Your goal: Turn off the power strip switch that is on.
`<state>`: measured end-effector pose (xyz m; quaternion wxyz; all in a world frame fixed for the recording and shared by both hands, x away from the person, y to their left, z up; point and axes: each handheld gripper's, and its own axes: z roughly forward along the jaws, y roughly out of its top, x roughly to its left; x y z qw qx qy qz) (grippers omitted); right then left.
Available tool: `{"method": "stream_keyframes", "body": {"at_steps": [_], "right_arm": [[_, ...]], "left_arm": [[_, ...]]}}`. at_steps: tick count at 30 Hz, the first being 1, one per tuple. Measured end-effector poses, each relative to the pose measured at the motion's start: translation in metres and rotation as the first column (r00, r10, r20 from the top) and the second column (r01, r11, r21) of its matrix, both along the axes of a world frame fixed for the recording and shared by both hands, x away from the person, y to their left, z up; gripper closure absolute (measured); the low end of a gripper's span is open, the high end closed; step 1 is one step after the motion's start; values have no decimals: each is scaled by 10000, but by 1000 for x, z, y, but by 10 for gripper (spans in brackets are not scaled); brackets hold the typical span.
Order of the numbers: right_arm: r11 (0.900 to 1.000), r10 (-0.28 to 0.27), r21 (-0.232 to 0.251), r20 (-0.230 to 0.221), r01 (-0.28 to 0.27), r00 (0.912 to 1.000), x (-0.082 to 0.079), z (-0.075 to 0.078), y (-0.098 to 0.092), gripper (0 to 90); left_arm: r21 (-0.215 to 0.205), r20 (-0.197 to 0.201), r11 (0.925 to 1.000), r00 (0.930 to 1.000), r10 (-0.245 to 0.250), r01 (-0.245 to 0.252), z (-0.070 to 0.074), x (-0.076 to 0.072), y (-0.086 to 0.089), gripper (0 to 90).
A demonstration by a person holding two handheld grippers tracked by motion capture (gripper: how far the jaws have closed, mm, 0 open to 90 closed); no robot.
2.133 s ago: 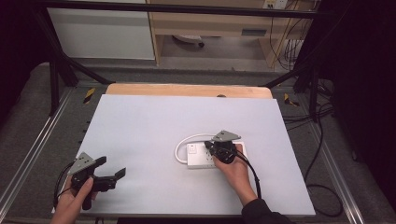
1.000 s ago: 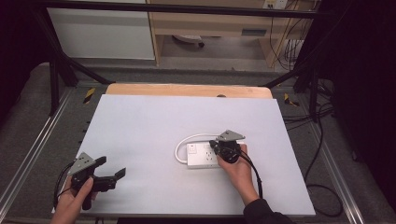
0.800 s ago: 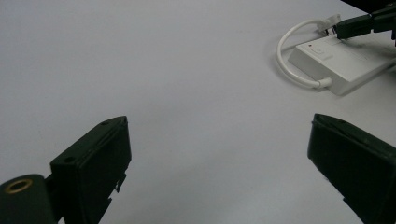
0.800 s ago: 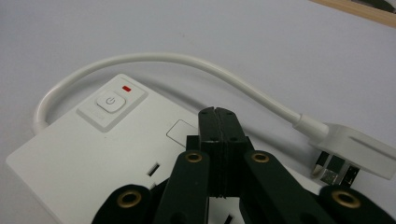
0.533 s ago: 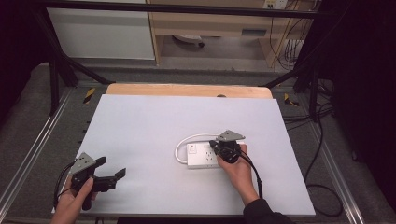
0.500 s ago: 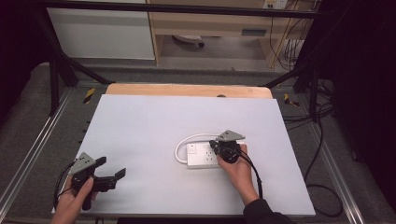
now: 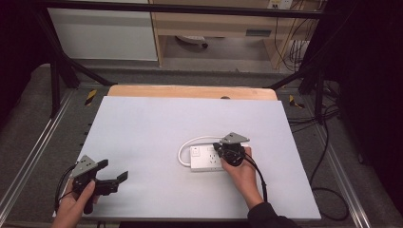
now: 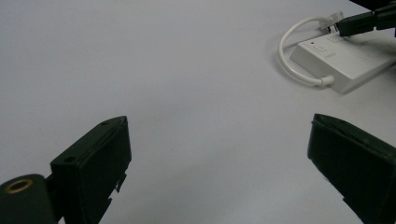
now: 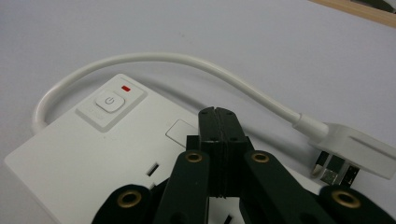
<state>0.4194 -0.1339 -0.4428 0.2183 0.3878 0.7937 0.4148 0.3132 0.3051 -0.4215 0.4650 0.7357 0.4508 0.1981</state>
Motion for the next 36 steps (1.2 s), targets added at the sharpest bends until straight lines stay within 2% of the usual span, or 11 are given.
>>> {"method": "stream_keyframes", "body": {"at_steps": [1, 12, 16, 22, 24, 27, 33, 36], "right_arm": [[10000, 14, -44, -104, -15, 9999, 1, -1, 0, 900], [10000, 19, 12, -4, -19, 10000, 2, -1, 0, 900], [9996, 78, 263, 218, -83, 9997, 0, 3, -1, 900], [9993, 93, 366, 234, -101, 9997, -1, 5, -2, 897], [9980, 36, 631, 219, -49, 9998, -2, 7, -2, 823], [9968, 48, 793, 341, -75, 9994, -3, 10, -3, 747], [9932, -92, 1161, 233, 64, 9997, -4, 14, -2, 580], [9927, -191, 1191, 192, 166, 9996, -4, 16, -3, 443]], "left_arm": [[-1, -2, 10000, 10000, -3, 3, 0, 0, 0, 61], [-37, 1, 10000, 10000, -19, 19, 0, 0, 0, 61], [-24, 3, 10000, 10000, -27, 27, 0, 0, 0, 61], [-26, 2, 10000, 10000, -30, 30, 0, 0, 0, 62], [-13, 0, 10000, 10000, -26, 26, 0, 0, 0, 62], [-16, -11, 10000, 10000, -39, 39, 0, 0, 0, 62], [-10, -8, 10000, 10000, -60, 60, 0, 0, 0, 62], [6, 0, 10000, 10000, -64, 64, 0, 0, 0, 62]]}}
